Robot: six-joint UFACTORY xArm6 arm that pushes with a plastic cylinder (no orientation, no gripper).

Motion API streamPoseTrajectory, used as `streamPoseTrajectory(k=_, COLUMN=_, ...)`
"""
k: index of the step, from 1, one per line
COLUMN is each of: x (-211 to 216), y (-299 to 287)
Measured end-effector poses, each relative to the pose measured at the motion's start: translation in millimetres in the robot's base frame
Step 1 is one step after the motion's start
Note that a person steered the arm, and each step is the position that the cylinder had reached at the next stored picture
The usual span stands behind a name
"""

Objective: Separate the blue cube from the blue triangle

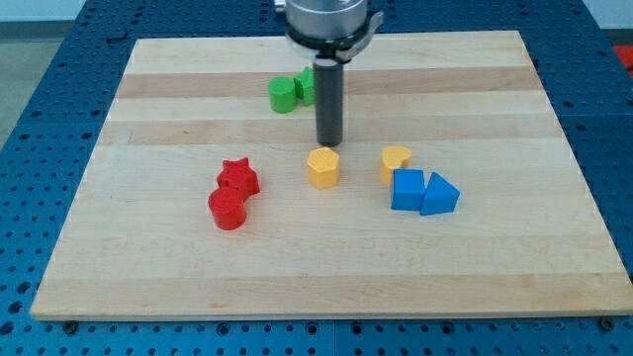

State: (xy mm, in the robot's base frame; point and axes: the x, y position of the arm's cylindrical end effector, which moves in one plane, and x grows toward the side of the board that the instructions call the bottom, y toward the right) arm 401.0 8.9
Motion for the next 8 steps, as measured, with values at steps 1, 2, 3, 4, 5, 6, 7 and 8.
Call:
streamPoseTrajectory(k=1, x=10.5, y=39.9)
streamPoseTrajectory(k=2, x=16.0, y=109.3)
streamPoseTrajectory(k=3, x=22.2, y=177.1)
streamPoseTrajectory(k=4, x=60.5, y=182.8)
streamPoseTrajectory(k=5, x=72.4, y=166.2)
streamPoseTrajectory(k=6, x=83.8, y=134.6)
streamPoseTrajectory(k=7, x=85.4, y=110.0)
streamPoseTrajectory(k=8, x=85.4, y=88.7)
